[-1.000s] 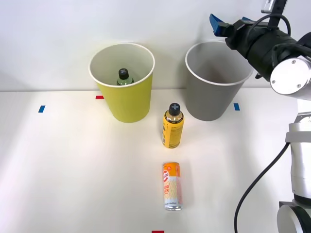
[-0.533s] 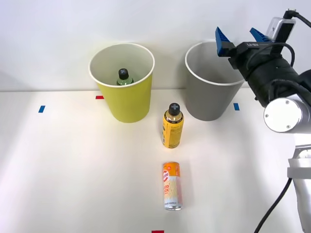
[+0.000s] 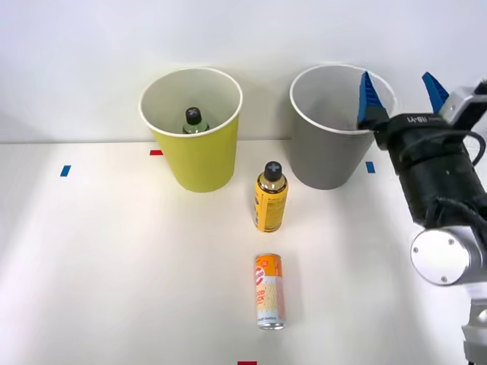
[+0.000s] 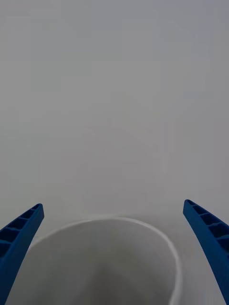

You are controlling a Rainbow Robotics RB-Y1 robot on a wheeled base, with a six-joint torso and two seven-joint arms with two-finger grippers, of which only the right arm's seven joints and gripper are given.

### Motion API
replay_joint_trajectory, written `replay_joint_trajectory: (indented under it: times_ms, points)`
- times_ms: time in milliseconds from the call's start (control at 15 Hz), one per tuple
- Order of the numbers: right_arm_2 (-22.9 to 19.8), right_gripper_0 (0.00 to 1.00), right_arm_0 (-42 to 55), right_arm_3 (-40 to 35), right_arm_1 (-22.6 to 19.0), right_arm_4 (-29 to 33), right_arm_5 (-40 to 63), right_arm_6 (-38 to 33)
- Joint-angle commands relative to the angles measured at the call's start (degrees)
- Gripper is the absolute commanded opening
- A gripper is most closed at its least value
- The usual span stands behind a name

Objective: Put cans in the gray bin, plastic bottles in the light green bin

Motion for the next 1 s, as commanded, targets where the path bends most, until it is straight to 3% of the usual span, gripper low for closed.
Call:
replay_joint_trajectory:
  times_ms: [67, 600, 1000]
  points:
    - [5.7, 1.00, 9.6, -0.9, -1.9, 1.3, -12.1, 0.2]
    - [8.6, 1.00, 25.6, -4.4, -3.6, 8.4, -18.6, -0.7]
    - [9.8, 1.00, 33.2, -4.4, -0.5, 15.5, -19.9, -0.9]
